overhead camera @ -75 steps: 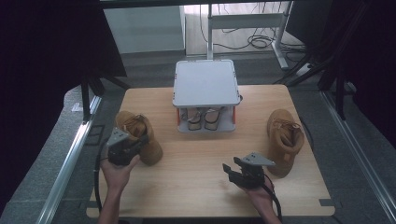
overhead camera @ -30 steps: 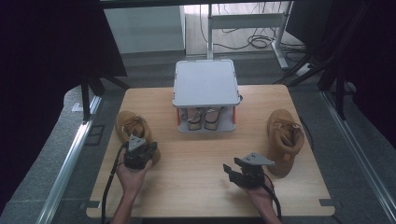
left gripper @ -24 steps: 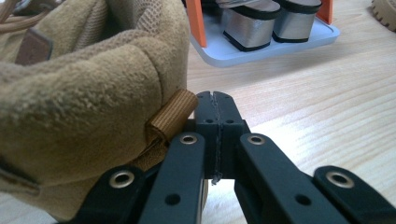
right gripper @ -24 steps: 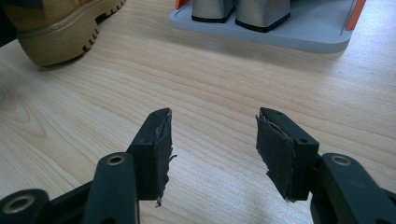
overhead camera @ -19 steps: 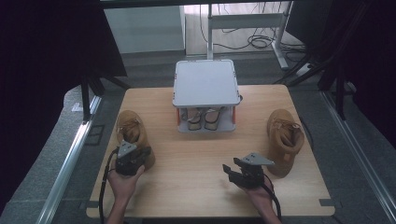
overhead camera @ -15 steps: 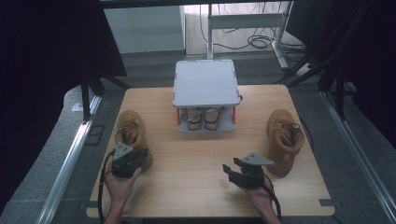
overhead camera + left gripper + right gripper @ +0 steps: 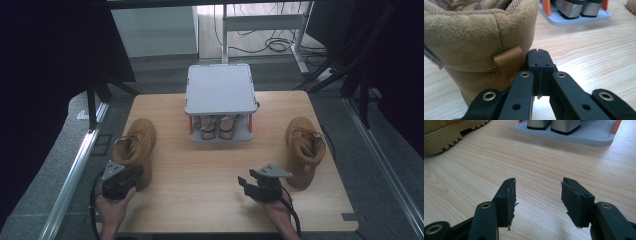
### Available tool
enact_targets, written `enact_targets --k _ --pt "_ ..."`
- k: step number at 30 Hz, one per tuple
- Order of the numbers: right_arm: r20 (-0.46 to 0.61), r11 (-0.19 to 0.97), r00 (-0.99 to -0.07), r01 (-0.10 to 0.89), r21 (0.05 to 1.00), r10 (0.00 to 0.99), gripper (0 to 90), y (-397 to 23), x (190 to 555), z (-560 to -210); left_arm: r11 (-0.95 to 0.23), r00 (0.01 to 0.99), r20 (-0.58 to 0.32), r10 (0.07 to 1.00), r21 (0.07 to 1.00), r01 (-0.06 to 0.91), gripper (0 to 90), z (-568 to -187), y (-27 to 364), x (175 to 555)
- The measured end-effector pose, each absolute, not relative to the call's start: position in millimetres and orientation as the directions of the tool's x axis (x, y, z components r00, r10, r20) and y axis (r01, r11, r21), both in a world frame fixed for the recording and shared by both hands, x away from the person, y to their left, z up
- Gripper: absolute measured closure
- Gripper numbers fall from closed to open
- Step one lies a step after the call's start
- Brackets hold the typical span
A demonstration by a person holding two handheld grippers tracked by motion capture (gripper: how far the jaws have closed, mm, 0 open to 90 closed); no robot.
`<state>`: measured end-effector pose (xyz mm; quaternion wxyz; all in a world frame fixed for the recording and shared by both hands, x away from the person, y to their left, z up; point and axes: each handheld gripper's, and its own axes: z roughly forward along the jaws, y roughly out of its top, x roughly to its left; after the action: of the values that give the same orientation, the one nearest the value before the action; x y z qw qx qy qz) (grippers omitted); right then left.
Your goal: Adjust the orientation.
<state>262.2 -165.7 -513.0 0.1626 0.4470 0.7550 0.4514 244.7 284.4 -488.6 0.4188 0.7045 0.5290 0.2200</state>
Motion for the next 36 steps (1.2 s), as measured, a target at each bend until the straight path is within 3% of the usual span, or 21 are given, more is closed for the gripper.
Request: enact_targets --k 36 --pt "0.151 0.199 -0.540 0.534 0.822 0.828 45.2 -166.6 264.9 -516.9 0.007 0.220 -0.160 0.962 0.822 0.570 89.8 -490.1 337.6 238.3"
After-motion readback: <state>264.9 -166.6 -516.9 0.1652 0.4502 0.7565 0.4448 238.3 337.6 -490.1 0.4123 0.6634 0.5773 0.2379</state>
